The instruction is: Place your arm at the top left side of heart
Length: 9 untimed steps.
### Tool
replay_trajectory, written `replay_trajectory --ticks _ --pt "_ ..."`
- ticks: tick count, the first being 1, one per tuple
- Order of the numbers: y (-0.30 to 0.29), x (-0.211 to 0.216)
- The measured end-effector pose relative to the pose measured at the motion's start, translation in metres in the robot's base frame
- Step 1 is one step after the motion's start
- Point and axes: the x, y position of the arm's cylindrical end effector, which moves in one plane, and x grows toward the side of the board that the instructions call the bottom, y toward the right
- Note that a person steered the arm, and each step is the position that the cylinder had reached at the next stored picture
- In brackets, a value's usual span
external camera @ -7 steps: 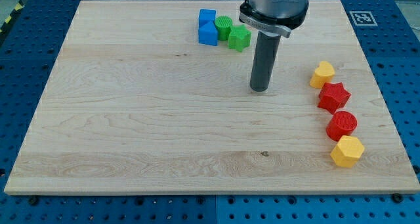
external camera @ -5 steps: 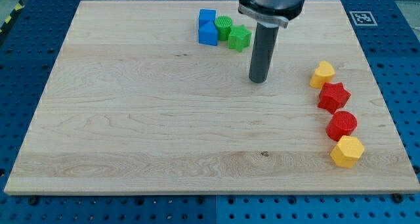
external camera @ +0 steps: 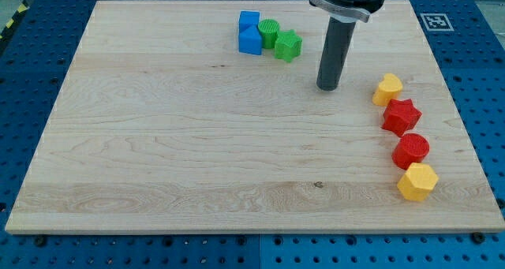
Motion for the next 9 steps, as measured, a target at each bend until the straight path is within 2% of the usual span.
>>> replay_trajectory --ticks 5,9 --pt "0.039 0.0" --pt "0.046 0.0"
